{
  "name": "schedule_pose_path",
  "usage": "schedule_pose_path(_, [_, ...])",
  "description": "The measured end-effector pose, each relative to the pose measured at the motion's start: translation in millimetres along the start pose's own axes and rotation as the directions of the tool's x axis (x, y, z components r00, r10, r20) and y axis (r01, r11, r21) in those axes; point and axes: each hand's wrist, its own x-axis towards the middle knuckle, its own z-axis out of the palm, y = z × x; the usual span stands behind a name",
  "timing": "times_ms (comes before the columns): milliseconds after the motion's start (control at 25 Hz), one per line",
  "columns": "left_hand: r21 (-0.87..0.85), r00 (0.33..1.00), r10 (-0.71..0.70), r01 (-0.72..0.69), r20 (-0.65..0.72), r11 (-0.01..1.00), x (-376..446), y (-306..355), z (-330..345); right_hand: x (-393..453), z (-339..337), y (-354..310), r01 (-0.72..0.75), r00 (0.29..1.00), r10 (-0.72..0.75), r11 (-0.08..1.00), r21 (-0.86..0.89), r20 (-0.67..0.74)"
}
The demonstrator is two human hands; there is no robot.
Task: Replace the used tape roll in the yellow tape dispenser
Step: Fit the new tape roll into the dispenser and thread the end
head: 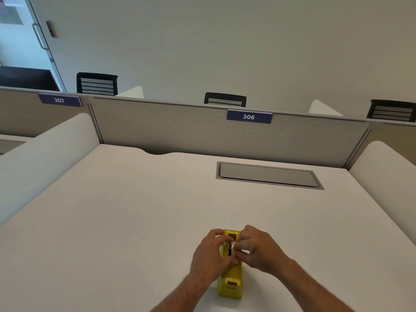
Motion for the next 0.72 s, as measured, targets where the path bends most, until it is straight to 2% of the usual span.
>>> schedule_pose_path(200, [0.015,1.000,0.012,-0.012,-0.014,1.000,1.4,1.8,-0.4,4.7,4.2,-2.0,0.033,0.998,-0.030,0.998,-0.062,0.046])
schedule_pose_path(320, [0.017,1.000,0.013,-0.013,-0.023,1.000,2.2,3.5,-1.6,3.4,7.0,-1.2,-0.037,0.998,0.036,0.999,0.012,0.050])
schedule_pose_path(480, [0.027,1.000,0.014,-0.013,-0.028,1.000,1.2,4.3,-0.6,-3.0,3.0,5.2,-0.145,0.989,0.140,0.969,0.198,0.038])
schedule_pose_path(720, [0.017,1.000,0.003,-0.002,-0.011,1.000,0.7,4.1,-2.3,-1.9,5.2,6.4,-0.156,0.987,0.146,0.961,0.226,0.063])
